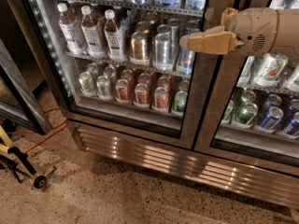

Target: Open left fridge door

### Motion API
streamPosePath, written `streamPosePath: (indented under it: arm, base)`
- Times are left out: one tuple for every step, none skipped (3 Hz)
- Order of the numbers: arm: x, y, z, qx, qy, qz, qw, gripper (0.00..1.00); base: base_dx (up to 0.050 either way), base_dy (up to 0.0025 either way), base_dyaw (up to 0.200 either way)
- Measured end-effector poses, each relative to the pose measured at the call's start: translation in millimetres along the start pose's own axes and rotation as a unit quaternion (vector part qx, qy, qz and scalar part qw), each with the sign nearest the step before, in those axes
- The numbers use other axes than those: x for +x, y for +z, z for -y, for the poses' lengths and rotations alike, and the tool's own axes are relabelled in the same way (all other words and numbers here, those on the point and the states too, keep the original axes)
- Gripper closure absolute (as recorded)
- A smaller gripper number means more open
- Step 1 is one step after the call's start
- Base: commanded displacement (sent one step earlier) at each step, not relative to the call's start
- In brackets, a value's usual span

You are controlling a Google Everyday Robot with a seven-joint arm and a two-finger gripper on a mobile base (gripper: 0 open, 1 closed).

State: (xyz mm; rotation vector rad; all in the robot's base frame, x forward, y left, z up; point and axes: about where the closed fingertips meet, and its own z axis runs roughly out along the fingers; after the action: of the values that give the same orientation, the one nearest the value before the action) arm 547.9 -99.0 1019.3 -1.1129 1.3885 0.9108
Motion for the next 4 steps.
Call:
streamPosePath:
  arm:
    - [0.0, 0.0, 0.0, 0.0, 0.0, 0.0, 1.0, 0.65]
    - [0.0, 0.0, 0.0, 0.0, 0.0, 0.0, 1.0, 1.0]
    - [0.0, 0.0, 0.0, 0.0, 0.0, 0.0, 1.0, 1.0]
    - [0.0, 0.0, 0.0, 0.0, 0.0, 0.0, 1.0, 1.0]
  base:
    - [0.0, 0.0, 0.0]
    - [-0.05, -0.00002, 0.0]
    - [-0.05, -0.00003, 0.0]
    - [-0.05, -0.00002, 0.0]
